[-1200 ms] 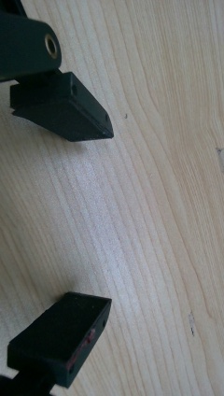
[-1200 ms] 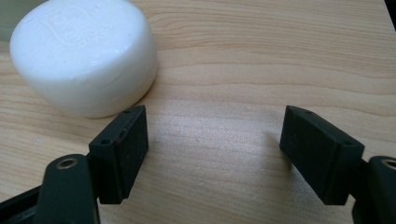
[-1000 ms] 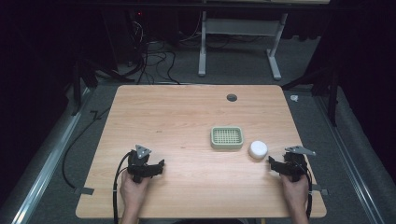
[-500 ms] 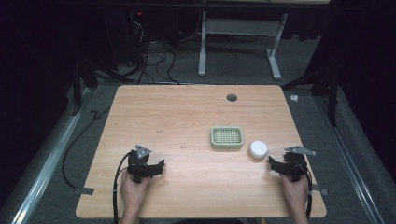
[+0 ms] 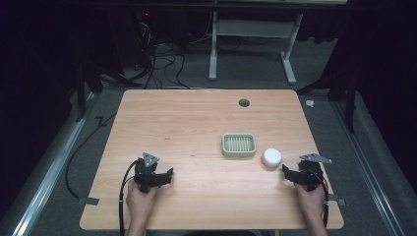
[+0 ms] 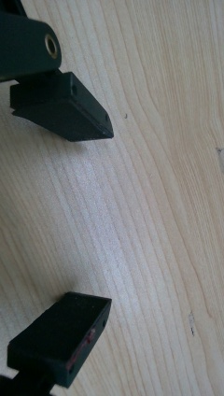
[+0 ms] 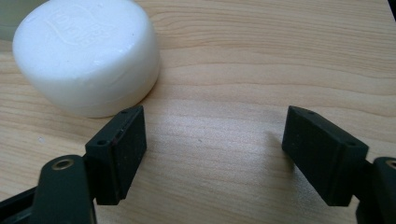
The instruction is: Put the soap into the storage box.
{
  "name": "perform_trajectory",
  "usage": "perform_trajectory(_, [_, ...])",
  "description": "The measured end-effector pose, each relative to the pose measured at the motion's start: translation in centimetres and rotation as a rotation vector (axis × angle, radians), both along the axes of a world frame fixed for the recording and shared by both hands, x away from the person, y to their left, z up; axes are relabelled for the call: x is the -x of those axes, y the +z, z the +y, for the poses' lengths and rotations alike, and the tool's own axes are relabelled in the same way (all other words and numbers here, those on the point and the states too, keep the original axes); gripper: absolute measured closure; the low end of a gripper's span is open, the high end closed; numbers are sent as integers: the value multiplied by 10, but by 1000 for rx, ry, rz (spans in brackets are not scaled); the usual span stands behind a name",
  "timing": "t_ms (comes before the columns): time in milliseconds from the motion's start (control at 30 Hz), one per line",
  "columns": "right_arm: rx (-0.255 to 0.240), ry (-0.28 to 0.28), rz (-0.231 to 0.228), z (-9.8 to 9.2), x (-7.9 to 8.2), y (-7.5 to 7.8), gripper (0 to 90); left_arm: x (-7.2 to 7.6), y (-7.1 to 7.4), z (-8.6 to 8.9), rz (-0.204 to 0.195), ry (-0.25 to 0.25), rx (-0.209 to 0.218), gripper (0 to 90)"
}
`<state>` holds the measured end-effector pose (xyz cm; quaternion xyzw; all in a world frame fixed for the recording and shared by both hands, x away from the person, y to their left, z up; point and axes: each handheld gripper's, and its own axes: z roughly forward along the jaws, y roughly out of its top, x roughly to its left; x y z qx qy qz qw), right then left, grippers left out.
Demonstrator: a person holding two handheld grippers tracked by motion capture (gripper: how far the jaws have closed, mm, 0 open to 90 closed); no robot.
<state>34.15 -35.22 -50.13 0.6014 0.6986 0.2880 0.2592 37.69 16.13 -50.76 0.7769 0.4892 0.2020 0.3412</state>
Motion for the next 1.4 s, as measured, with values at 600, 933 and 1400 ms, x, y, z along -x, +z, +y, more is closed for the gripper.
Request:
perform_trajectory(600, [-15,38,-7,4,4,0,188,0,0,0,0,0,0,162])
perform_trajectory(933, [-24,61,-28,10,17,6,192,0,0,0,0,0,0,162])
perform_trajectory(1400, [-29,95,-44,23,22,11,183,0,0,0,0,0,0,162])
